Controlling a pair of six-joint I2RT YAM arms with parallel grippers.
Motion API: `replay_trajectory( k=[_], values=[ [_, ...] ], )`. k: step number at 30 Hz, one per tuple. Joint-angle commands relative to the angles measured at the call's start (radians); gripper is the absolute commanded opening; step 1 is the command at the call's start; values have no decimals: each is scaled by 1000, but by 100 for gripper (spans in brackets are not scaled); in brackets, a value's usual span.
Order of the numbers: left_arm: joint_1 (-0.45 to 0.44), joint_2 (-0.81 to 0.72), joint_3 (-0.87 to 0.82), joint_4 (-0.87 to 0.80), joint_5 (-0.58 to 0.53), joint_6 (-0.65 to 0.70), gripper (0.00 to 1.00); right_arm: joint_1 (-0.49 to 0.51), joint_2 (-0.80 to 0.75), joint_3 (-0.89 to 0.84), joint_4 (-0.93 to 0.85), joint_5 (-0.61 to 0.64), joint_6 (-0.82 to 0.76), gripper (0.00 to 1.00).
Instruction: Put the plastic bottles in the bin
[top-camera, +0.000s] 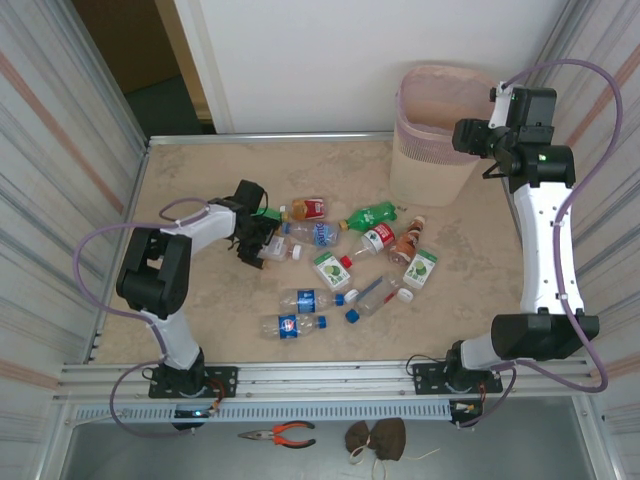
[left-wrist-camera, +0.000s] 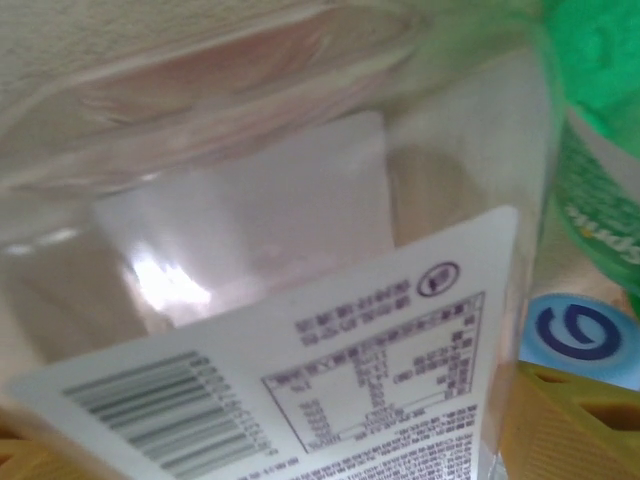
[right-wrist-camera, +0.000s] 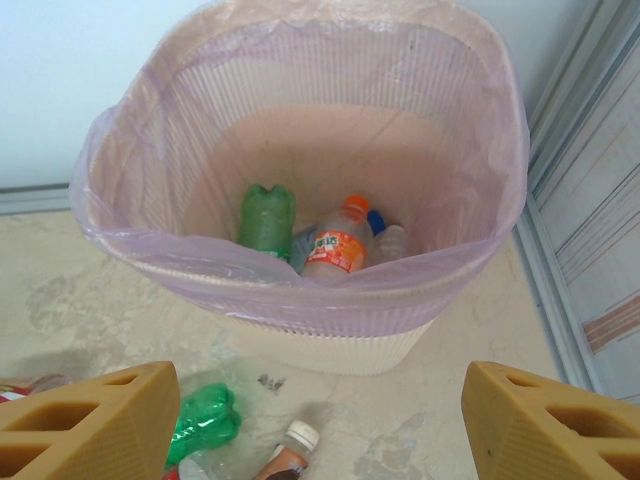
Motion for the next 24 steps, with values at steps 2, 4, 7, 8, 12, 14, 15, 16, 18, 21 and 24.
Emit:
replay_trajectory(
  k=[2,4,7,8,12,14,15,16,18,21,24],
  values=[
    [-5,-49,-47,-50,-9,-6,81,-5,-31,-9,14,-17,7,73],
    [-5,-66,-71,-45,-9,-10,78,-5,-32,-11,14,-19,10,73],
    [-10,-90,-96,-47,-8,-12,77,-5,-35,-12,14,-22,13,73],
    [-14,-96,-101,-46,-8,-12,78,-5,-35,-13,14,-23,13,73],
    [-42,-103,-104,-48,-1,-19,81,-3,-38,-15,14,-25,16,73],
    [-59,-104,-104,-49,-2,-25,81,-4,-39,-14,14,-23,15,73],
    [-68,-104,-104,-50,-3,-26,82,-3,-41,-16,16,-23,15,73],
    [-73,-103,-103,-49,-3,-31,82,-3,-41,-16,17,-25,16,73],
    [-87,-100,-101,-49,-2,-37,82,-3,-43,-18,16,-26,17,72],
    [-103,-94,-98,-48,-5,-43,80,-3,-44,-22,18,-28,19,73],
    [-115,-91,-97,-45,-6,-49,76,-3,-46,-26,22,-31,19,72]
  ],
)
